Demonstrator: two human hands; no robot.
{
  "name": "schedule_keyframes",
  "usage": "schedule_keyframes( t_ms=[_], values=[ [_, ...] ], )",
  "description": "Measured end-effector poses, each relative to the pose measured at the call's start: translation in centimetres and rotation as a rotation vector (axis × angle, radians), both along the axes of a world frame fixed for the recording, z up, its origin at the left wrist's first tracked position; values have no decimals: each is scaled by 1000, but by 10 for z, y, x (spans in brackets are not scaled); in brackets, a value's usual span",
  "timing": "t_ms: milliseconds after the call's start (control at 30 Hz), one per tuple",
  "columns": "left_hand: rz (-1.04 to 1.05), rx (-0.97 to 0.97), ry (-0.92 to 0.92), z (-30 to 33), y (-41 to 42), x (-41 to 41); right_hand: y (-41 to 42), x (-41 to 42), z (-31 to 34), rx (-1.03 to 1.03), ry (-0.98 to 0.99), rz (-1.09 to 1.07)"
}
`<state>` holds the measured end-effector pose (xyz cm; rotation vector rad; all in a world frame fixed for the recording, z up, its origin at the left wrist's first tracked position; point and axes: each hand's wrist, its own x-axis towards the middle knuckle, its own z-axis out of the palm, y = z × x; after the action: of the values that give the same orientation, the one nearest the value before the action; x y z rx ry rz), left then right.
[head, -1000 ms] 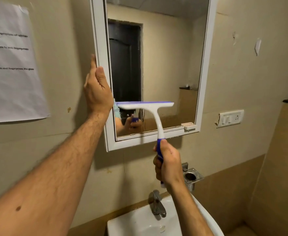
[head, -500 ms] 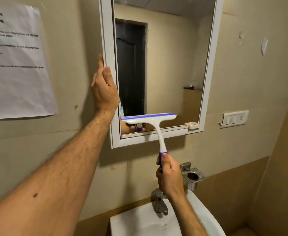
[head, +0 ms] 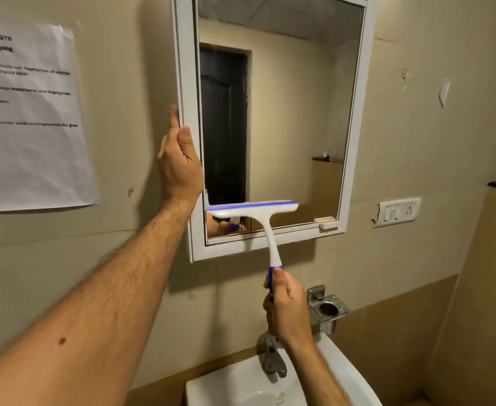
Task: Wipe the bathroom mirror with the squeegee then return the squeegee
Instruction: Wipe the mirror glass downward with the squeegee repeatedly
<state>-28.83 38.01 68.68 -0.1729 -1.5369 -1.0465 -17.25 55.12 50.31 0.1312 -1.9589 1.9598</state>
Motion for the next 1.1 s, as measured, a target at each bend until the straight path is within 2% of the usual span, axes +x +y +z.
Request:
schedule_keyframes(
  t_ms=[133, 367, 633, 933, 1100],
  values=[
    [5, -2, 1, 0, 0, 0, -2, 4, -10, -9, -14, -21],
    [-12, 4, -8, -1, -1, -2, -10, -9, 29, -42, 54, 2],
    [25, 1, 18, -4, -1, -3, 0, -1, -32, 37, 17, -30],
    [24, 0, 20, -6, -1, 0, 3, -14, 1, 32, 49, -56],
    [12, 4, 30, -5, 0, 2, 2, -11, -19, 20, 45, -55]
  ],
)
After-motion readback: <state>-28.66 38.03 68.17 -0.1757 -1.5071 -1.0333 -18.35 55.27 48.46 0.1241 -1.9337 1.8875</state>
